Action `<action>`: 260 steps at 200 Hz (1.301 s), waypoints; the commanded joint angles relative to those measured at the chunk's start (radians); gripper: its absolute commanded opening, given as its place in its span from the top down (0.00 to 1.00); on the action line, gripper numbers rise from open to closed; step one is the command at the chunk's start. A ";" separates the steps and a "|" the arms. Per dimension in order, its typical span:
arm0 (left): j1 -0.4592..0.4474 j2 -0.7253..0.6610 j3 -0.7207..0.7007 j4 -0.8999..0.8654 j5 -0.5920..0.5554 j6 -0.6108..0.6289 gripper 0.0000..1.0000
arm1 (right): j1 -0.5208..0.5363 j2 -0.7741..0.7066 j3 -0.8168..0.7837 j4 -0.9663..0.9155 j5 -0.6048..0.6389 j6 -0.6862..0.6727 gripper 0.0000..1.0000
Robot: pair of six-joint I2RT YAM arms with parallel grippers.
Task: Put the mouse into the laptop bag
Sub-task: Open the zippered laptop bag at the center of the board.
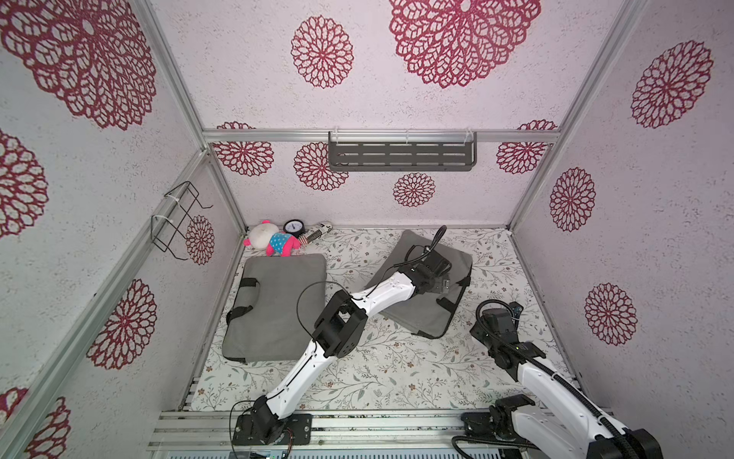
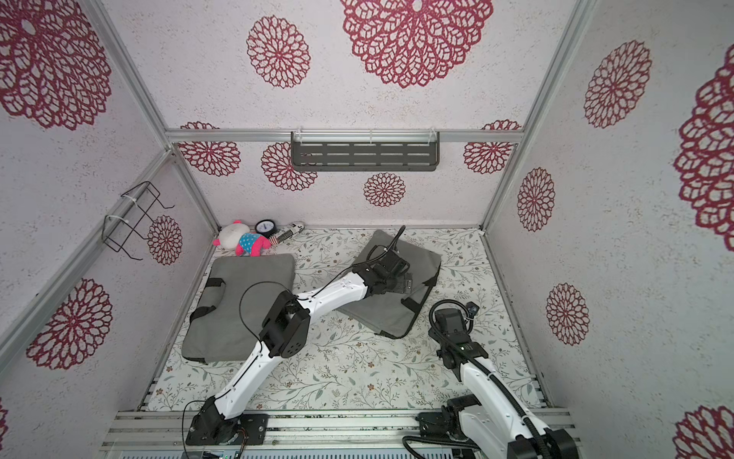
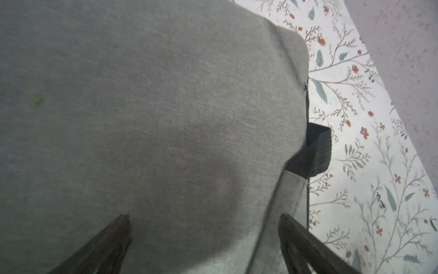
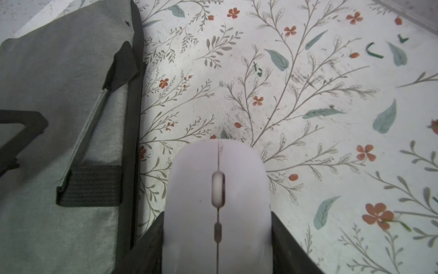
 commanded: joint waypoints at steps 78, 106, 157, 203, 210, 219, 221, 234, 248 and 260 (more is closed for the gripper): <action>-0.047 0.082 0.023 0.050 0.076 0.127 0.02 | -0.013 0.045 0.000 0.071 -0.032 -0.020 0.67; -0.084 0.115 0.083 -0.035 -0.041 0.180 0.02 | -0.014 0.043 0.004 0.065 -0.027 -0.020 0.67; -0.103 0.175 0.174 -0.189 -0.141 0.200 0.07 | -0.021 0.037 0.000 0.086 -0.034 -0.009 0.67; -0.099 0.163 0.183 -0.212 -0.073 0.218 0.60 | -0.027 0.048 0.008 0.099 -0.051 -0.003 0.68; -0.094 0.157 0.186 -0.212 -0.047 0.218 0.71 | -0.028 0.046 0.009 0.102 -0.051 -0.001 0.68; -0.087 0.147 0.186 -0.204 -0.012 0.217 0.82 | -0.035 0.045 0.008 0.110 -0.056 0.002 0.68; -0.086 0.144 0.186 -0.200 -0.002 0.216 0.84 | -0.037 0.044 0.008 0.112 -0.058 0.003 0.69; -0.070 0.124 0.185 -0.187 0.067 0.207 0.92 | -0.057 0.044 0.005 0.142 -0.092 0.008 0.70; -0.039 0.097 0.189 -0.166 0.186 0.197 0.98 | -0.079 0.048 0.002 0.175 -0.128 0.011 0.70; -0.005 0.068 0.201 -0.170 0.268 0.171 1.00 | -0.096 0.056 0.009 0.193 -0.150 0.012 0.70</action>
